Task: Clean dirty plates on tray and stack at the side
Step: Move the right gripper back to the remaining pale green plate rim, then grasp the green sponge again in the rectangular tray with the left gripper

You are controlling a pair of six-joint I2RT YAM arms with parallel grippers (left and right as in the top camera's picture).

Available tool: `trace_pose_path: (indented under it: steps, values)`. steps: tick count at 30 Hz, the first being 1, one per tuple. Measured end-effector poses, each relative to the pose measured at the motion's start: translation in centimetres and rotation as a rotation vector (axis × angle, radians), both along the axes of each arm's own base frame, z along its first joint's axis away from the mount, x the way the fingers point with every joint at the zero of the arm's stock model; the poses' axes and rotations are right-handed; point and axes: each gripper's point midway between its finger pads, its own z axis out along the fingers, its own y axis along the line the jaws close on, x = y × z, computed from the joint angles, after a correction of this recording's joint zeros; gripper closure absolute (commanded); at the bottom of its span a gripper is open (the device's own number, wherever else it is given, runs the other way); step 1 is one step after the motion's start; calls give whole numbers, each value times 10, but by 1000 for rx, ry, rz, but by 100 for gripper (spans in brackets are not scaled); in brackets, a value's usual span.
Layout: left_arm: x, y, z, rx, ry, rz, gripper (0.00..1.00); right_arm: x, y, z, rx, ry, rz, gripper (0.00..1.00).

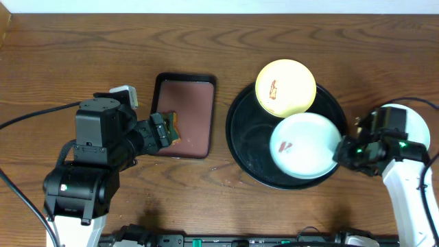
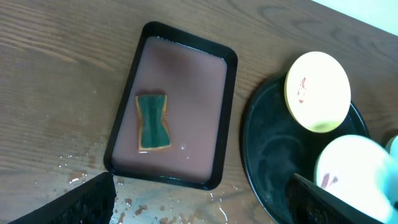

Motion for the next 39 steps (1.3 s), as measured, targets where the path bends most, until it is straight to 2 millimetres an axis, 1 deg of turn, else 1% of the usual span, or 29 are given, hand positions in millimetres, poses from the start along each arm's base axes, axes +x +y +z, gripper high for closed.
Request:
trace_pose_path:
  steps: [2, 5, 9, 10, 11, 12, 14, 16, 17, 18, 21, 23, 24, 25, 26, 27, 29, 30, 33, 35, 36, 37, 39]
  values:
    - [0, 0, 0, 0, 0, 0, 12, -1, 14, -1, 13, 8, 26, 99]
    - [1, 0, 1, -1, -7, 0, 12, 8, 29, -3, 18, -29, 45, 99]
    - [7, -6, 3, -17, -18, -20, 12, 20, 46, -17, 18, -83, 47, 99]
    - [8, -9, 2, -22, -14, -31, 12, 21, 50, -22, 20, -85, 40, 92]
    - [9, -12, 0, -23, -5, -40, 12, 21, 52, -29, 20, -80, 22, 81]
    - [10, -15, -4, -24, 10, -51, 12, 21, 54, -34, 16, -79, 10, 77]
    - [13, -19, -11, -24, 37, -65, 12, 21, 55, -41, -2, -80, 2, 74]
    - [16, -23, -19, -23, 71, -77, 12, 29, 56, -39, -12, -116, 30, 66]
    - [18, -25, -23, -22, 86, -80, 12, 32, 57, -36, -17, -130, 59, 64]
    - [19, -26, -27, -22, 102, -85, 12, 34, 59, -33, -19, -142, 92, 65]
    - [24, -28, -37, -19, 139, -87, 12, 35, 65, -8, -22, -130, 217, 66]
    - [26, -28, -42, -17, 158, -87, 12, 42, 68, 18, -30, -143, 281, 66]
    - [27, -29, -45, -15, 168, -87, 12, 48, 69, 35, -38, -164, 306, 66]
    - [29, -29, -48, -14, 176, -87, 12, 54, 70, 47, -44, -187, 323, 64]
    - [31, -29, -51, -13, 183, -86, 12, 60, 71, 59, -48, -213, 334, 59]
    - [34, -30, -55, -10, 197, -86, 12, 66, 71, 69, -53, -241, 343, 58]
    - [40, -29, -68, 10, 235, -78, 14, 71, 72, 78, -58, -269, 354, 58]
    - [42, -28, -76, 27, 260, -72, 14, 71, 72, 78, -57, -269, 354, 58]
    - [55, -22, -110, 106, 347, -42, 16, 70, 72, 74, -57, -253, 355, 58]
    - [65, -17, -134, 154, 399, -19, 26, 70, 72, 73, -56, -246, 355, 57]
    - [70, -15, -146, 173, 420, -6, 30, 70, 72, 72, -56, -244, 355, 55]
    - [77, -13, -158, 184, 437, 11, 33, 70, 72, 72, -56, -244, 355, 55]
    - [86, -12, -180, 206, 468, 24, 42, 67, 72, 71, -55, -231, 355, 55]
